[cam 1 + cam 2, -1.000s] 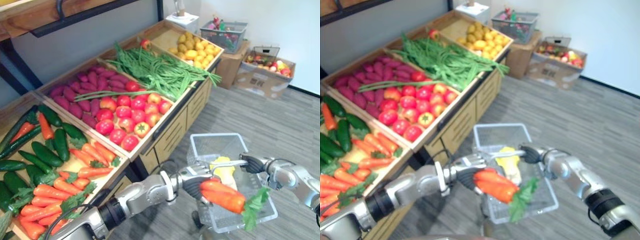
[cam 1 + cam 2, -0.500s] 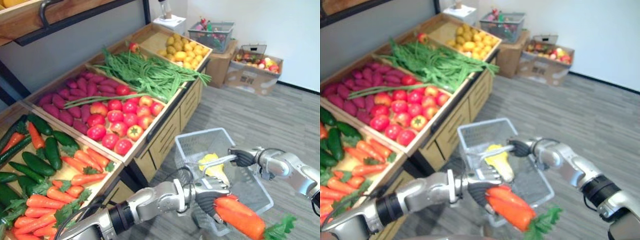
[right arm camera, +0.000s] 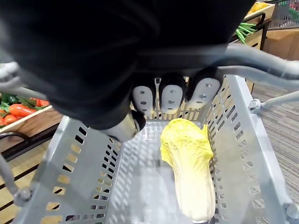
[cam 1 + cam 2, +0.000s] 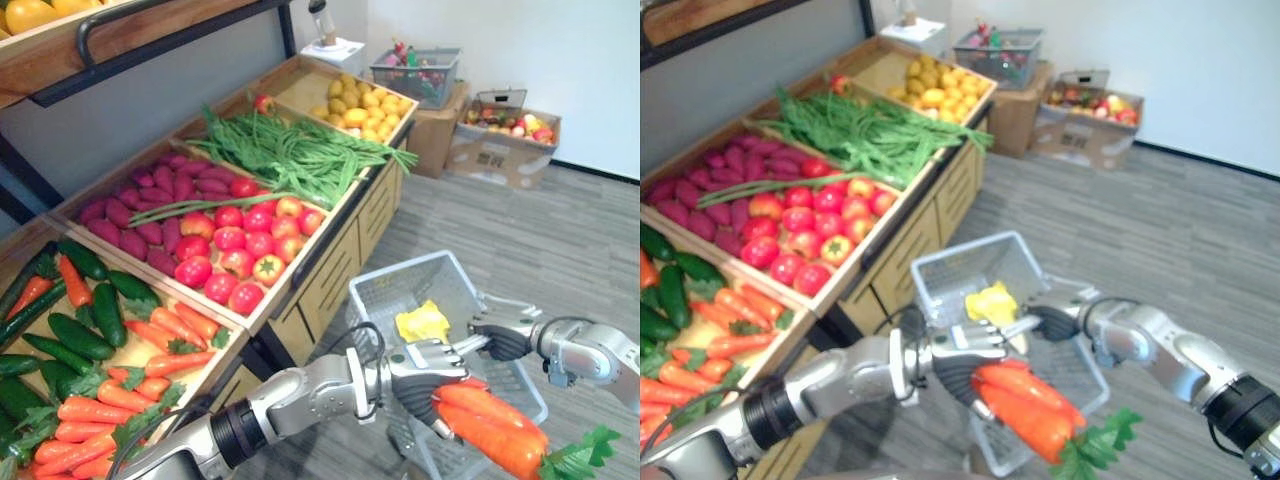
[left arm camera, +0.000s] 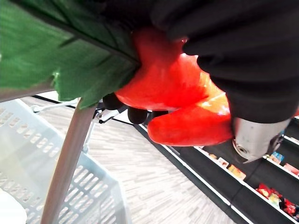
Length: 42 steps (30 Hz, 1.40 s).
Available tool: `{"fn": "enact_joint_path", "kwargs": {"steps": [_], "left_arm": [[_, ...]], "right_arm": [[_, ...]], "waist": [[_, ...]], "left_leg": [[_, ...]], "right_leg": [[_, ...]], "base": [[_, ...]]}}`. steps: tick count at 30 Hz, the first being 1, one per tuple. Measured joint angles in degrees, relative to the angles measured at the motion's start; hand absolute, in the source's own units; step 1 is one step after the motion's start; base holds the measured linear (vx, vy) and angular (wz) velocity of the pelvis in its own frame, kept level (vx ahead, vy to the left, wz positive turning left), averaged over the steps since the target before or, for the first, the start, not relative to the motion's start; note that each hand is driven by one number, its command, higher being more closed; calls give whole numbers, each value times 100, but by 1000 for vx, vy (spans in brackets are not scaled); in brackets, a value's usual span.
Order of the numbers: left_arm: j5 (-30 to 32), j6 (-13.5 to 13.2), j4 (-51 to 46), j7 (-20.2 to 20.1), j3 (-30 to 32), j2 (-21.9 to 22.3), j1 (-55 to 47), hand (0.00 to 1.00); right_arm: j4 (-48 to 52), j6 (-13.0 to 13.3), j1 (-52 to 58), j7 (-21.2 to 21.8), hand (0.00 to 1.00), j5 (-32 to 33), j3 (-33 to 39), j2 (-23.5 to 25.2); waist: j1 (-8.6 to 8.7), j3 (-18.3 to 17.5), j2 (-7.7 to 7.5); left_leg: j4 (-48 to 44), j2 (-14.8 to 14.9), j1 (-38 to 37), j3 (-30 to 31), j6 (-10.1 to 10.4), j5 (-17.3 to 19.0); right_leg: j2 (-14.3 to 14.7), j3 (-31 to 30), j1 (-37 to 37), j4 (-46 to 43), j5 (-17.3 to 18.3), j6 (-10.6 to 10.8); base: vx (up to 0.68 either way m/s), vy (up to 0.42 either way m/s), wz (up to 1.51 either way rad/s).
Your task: Pick vegetable in the basket
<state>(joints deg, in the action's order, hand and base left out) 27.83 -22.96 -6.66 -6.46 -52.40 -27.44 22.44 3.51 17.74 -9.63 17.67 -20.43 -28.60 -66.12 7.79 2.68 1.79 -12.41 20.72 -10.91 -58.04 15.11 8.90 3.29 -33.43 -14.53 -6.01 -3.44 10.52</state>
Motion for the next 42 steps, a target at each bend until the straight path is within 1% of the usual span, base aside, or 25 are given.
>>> {"fn": "enact_joint_path", "kwargs": {"steps": [1,2,3,4,5,6,9,11,12,14,15,17,21,23,26,28,34,38,42], "left_arm": [[0,-17,-6,9,11,-1,-4,100],[0,-26,-46,21,43,0,-17,100],[0,-33,-52,28,65,2,-23,100],[1,-57,-51,48,106,12,-30,100],[4,-57,-51,56,118,15,-30,100],[22,-57,-39,76,137,29,-30,100],[73,-58,8,139,274,36,-81,100],[242,89,187,249,692,36,-110,100],[274,252,399,350,1019,26,-109,100],[299,445,589,432,1346,9,-104,100],[326,481,617,451,1399,-1,-104,100],[479,493,652,567,1446,8,-104,100],[490,529,654,635,1484,156,-104,100],[468,582,713,694,1619,277,-105,100],[432,613,749,838,1839,333,-105,100],[431,615,749,864,1955,360,-104,100],[477,614,865,864,1956,492,-93,100],[670,620,1306,856,1880,541,21,100],[910,692,1694,857,1808,610,95,100]], "right_arm": [[40,15,74,-39,100,-59,87,-1],[98,75,211,-232,100,-231,245,-1],[120,104,266,-268,100,-274,322,-1],[157,133,322,-418,100,-450,415,-1],[172,133,342,-464,100,-484,451,-1],[226,139,419,-533,100,-653,569,0],[235,138,440,-715,100,-889,616,0],[234,185,534,-700,100,-1094,630,-41],[235,250,586,-664,100,-1167,630,-45],[235,354,641,-639,100,-1246,629,-45],[237,386,652,-626,100,-1254,629,-45],[288,465,654,-579,100,-1266,622,-44],[290,470,654,-540,100,-1264,622,-42],[292,470,664,-470,100,-1264,622,-34],[306,470,704,-467,100,-1264,624,-33],[306,470,715,-467,100,-1266,625,-33],[306,470,715,-463,100,-1270,629,-30],[353,470,715,-449,100,-1271,629,-26],[542,469,692,-449,100,-1275,629,-26]], "waist": [[0,1,2],[1,3,6],[1,4,9],[4,4,17],[4,6,21],[3,11,30],[19,9,43],[18,8,43],[20,9,44],[20,11,48],[20,10,49],[8,10,49],[36,10,49],[37,10,49],[36,10,49],[36,10,49],[33,10,48],[39,9,47],[113,5,40]], "left_leg": [[-1,0,-3,-5,0,1],[-8,0,-20,-36,2,9],[-13,0,-26,-54,2,15],[-51,3,-32,-90,3,42],[-82,6,-31,-104,4,59],[-107,13,-32,-115,5,83],[-189,15,-36,-143,1,136],[-191,7,-40,-147,1,137],[-192,4,-41,-152,1,137],[-193,5,-44,-173,1,136],[-193,5,-46,-181,1,136],[-193,1,-53,-246,2,137],[-192,3,-58,-251,2,137],[-191,3,-69,-251,1,137],[-190,1,-75,-248,1,137],[-190,-1,-75,-244,1,137],[-189,2,-74,-240,1,137],[-187,5,-73,-243,2,137],[-188,4,-73,-255,8,142]], "right_leg": [[2,-4,0,0,0,0],[10,-27,0,0,-1,2],[13,-36,0,0,-2,3],[23,-74,-10,0,-8,13],[29,-92,-15,1,-12,19],[34,-120,-18,4,-16,26],[47,-162,-18,4,-24,38],[57,-167,-17,4,-27,41],[66,-171,-19,5,-35,35],[73,-185,-23,19,-47,34],[74,-189,-23,27,-55,34],[48,-252,-22,108,-116,41],[48,-258,-19,110,-120,43],[41,-264,-7,109,-122,46],[27,-269,0,109,-126,53],[22,-267,2,109,-128,56],[20,-255,1,111,-128,56],[23,-255,0,123,-128,57],[40,-262,-2,132,-129,57]], "base": [[-17,46,-7],[-12,32,-6],[-22,56,-12],[-17,42,-11],[-23,51,-15],[-17,35,-9],[-22,49,-8],[-25,44,-2],[-25,35,-2],[-23,33,-4],[-18,34,-6],[-18,45,-11],[-16,37,-3],[-30,34,0],[-38,33,0],[-32,31,1],[-17,26,0],[-9,20,0],[-16,38,-2]]}}
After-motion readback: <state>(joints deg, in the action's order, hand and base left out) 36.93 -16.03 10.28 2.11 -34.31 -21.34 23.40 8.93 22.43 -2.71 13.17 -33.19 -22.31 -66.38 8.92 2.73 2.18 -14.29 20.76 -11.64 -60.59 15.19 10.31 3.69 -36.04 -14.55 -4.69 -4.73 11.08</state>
